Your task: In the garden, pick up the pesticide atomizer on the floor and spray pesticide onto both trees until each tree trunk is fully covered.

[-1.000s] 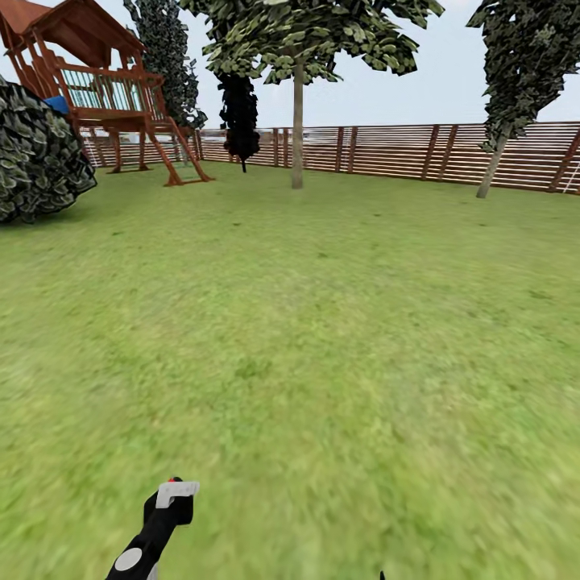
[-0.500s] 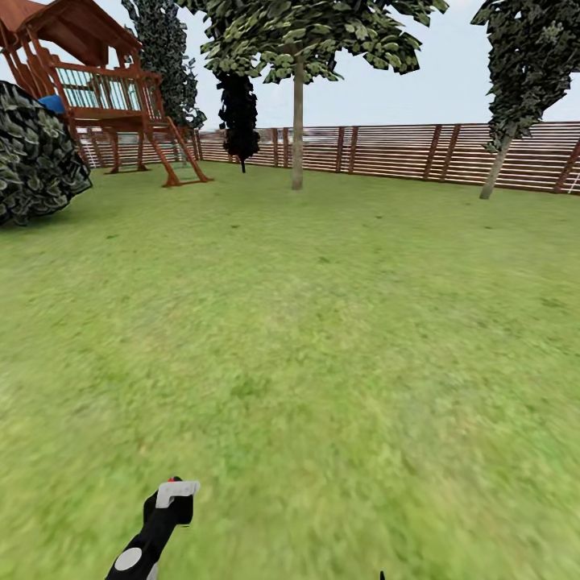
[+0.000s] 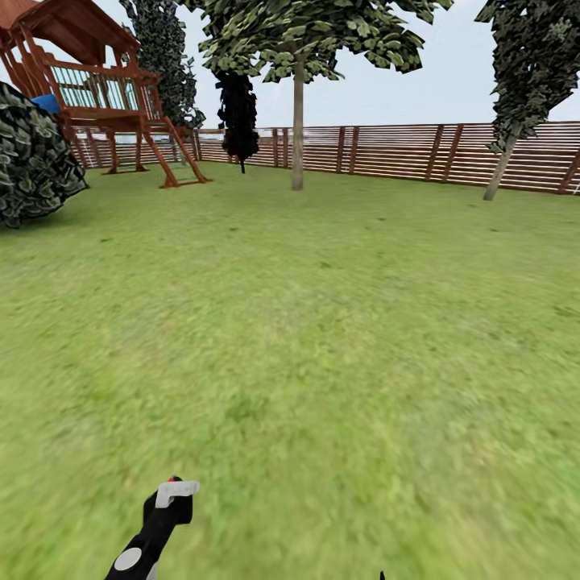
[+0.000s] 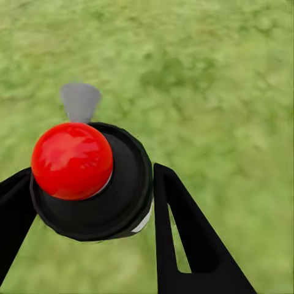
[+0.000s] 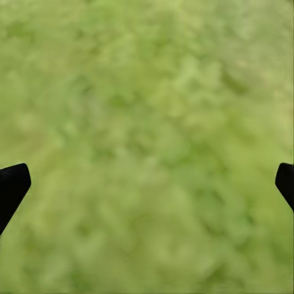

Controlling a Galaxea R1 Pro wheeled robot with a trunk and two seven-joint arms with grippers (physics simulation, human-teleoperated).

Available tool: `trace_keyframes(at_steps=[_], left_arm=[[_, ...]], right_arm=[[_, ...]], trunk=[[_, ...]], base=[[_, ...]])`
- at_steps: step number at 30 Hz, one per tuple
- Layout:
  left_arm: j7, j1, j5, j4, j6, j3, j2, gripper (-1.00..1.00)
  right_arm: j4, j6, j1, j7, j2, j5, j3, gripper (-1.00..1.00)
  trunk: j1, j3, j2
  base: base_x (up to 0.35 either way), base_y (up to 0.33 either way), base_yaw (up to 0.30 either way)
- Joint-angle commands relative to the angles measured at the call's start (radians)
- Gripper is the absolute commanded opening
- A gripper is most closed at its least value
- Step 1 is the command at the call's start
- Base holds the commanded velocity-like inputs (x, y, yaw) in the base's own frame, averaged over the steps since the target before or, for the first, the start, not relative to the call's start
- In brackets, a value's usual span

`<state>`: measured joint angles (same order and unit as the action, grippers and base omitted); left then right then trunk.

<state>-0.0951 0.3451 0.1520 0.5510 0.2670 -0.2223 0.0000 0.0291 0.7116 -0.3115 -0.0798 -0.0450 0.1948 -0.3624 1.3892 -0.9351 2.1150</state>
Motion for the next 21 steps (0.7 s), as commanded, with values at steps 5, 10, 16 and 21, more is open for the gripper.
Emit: trace_keyframes(at_steps=[5,10,16,21], left_arm=[[0.0,0.0,0.0,0.0,0.0,-0.003,0.001,-1.0],[0.0,0.0,0.0,0.0,0.0,0.0,0.0,-1.0],[0.002,-0.001,-0.004,0.034,-0.001,-0.005,0.0,-1.0],[0.002,-0.003,-0.007,0.047,0.0,-0.003,-0.002,-1.0]], right_arm=[[0.0,0.0,0.0,0.0,0.0,0.0,0.0,1.0],[0.0,0.0,0.0,0.0,0.0,0.0,-0.001,1.0],[0.0,0.0,0.0,0.0,0.0,0.0,0.0,1.0],[0.0,0.0,0.0,0.0,0.0,0.0,0.0,1.0]], trunk=[[0.0,0.0,0.0],[0.0,0.0,0.0],[0.0,0.0,0.0],[0.0,0.0,0.0]], base=[[0.341,0.0,0.0],[0.341,0.0,0.0],[0.341,0.0,0.0],[0.341,0.0,0.0]])
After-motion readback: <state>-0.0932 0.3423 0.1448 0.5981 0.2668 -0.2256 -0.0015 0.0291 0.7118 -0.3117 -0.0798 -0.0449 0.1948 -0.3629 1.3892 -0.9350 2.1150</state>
